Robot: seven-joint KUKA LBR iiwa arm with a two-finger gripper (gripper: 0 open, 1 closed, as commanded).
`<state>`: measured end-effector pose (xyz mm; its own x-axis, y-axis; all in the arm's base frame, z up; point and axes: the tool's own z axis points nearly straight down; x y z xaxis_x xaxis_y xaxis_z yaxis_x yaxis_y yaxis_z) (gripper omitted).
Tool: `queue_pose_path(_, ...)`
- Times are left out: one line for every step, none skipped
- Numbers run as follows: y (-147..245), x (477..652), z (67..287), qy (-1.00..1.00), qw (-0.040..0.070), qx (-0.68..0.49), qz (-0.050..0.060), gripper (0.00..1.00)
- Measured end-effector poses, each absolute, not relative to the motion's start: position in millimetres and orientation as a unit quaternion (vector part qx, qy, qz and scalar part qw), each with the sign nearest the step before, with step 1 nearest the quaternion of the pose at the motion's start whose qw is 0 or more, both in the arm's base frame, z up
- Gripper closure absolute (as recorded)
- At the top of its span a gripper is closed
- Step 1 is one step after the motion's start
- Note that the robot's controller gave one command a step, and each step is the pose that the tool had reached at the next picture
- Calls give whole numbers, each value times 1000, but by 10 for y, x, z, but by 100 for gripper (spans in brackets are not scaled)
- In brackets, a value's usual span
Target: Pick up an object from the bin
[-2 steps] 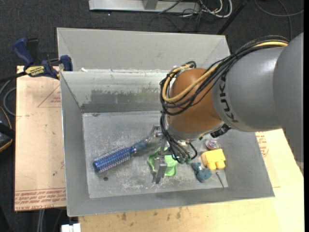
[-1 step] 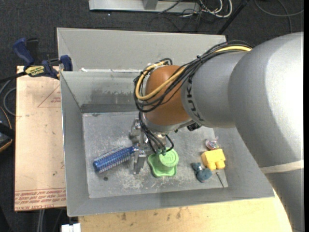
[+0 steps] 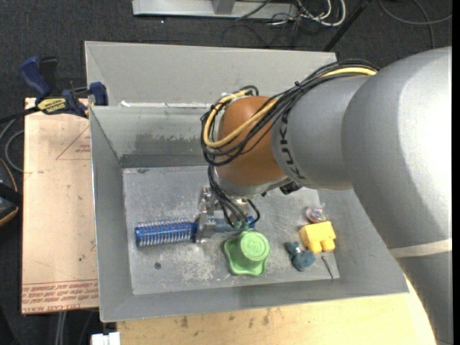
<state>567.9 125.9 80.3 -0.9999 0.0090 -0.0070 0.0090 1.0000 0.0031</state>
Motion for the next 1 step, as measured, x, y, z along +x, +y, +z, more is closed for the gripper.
queue_pose_path(1271,5708,2005,1000,4,26,1,100)
